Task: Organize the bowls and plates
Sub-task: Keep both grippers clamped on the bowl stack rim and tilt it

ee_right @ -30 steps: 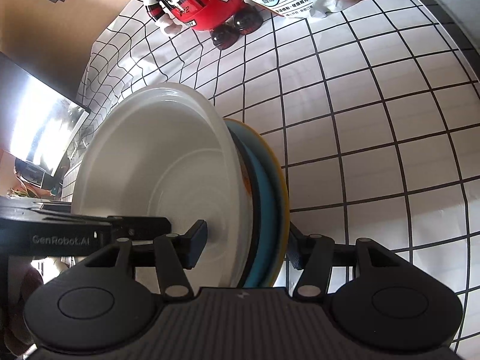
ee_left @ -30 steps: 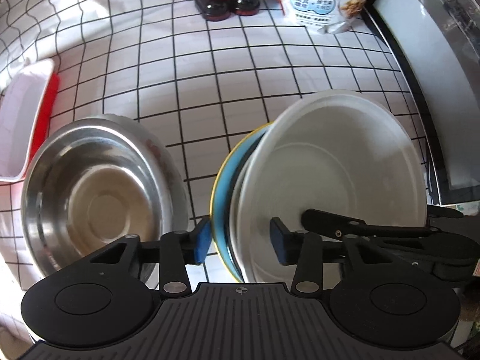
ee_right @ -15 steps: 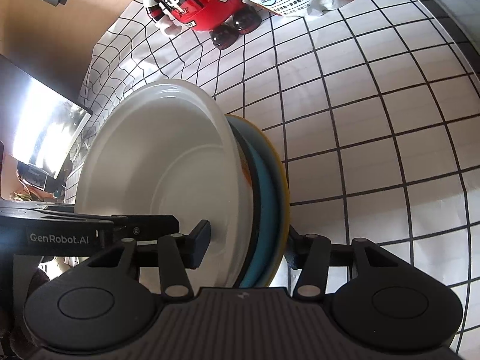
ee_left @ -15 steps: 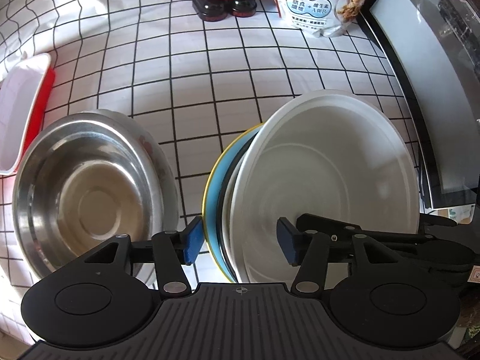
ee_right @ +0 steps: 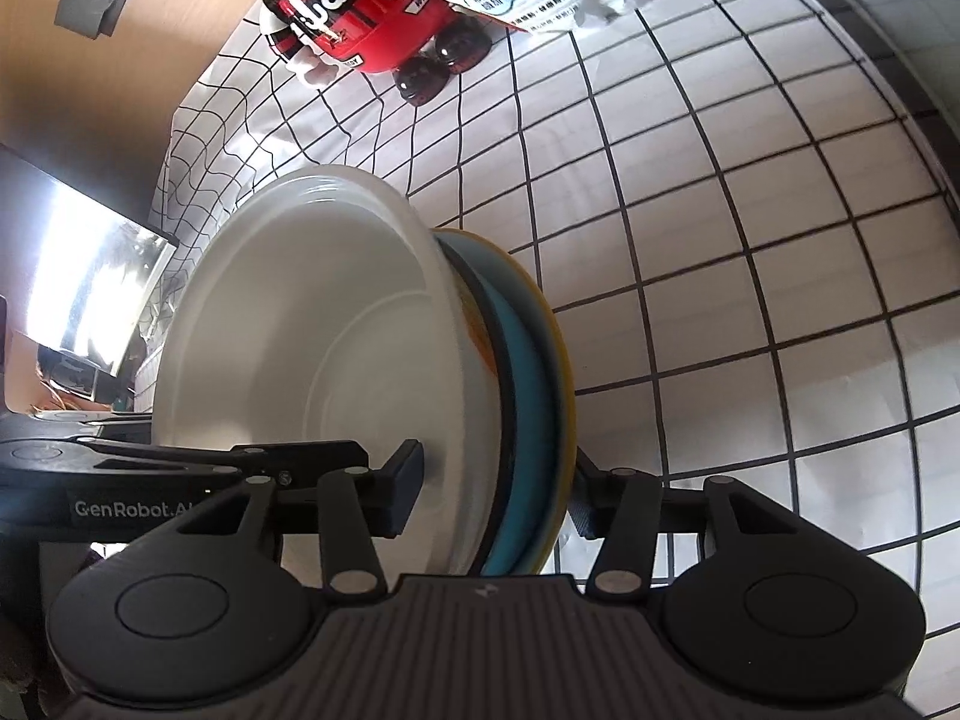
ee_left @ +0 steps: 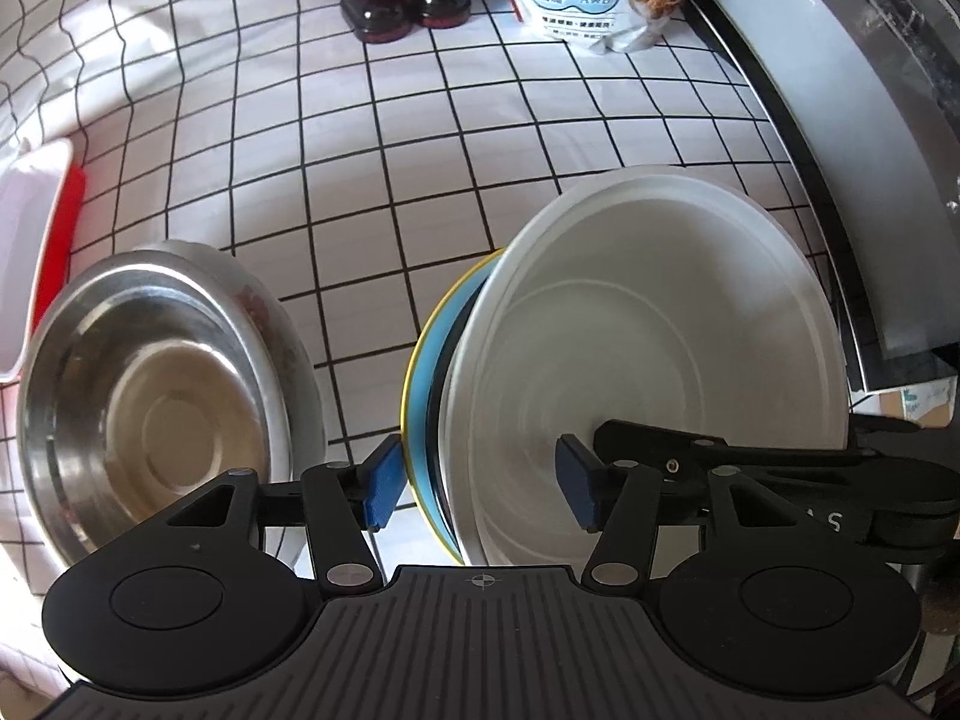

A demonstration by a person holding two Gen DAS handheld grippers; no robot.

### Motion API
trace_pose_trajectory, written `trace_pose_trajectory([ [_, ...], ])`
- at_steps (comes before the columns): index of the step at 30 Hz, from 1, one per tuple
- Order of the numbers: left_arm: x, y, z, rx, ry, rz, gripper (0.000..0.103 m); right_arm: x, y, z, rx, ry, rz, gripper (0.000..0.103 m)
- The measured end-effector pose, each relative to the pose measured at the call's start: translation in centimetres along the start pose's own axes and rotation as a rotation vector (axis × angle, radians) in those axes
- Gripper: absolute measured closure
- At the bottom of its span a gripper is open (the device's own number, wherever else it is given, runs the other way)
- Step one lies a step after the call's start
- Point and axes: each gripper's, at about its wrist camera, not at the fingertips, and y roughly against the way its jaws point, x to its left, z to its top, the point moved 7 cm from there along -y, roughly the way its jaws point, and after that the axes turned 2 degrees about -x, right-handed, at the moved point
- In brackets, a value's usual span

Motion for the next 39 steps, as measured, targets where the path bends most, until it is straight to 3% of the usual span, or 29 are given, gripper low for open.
trace_pose_trajectory([
  [20, 0.21, -0.8, 0.01, 0.018, 0.016, -0.017, 0.047, -0.17, 0.02, 0.02, 0.009, -0.034, 0.054, 0.047],
  [39, -0.05, -0.41, -0.2, 0.031, 0.036, 0.0, 0.05, -0.13, 0.41, -0.41, 0.05, -0.095, 0.024, 0.047],
])
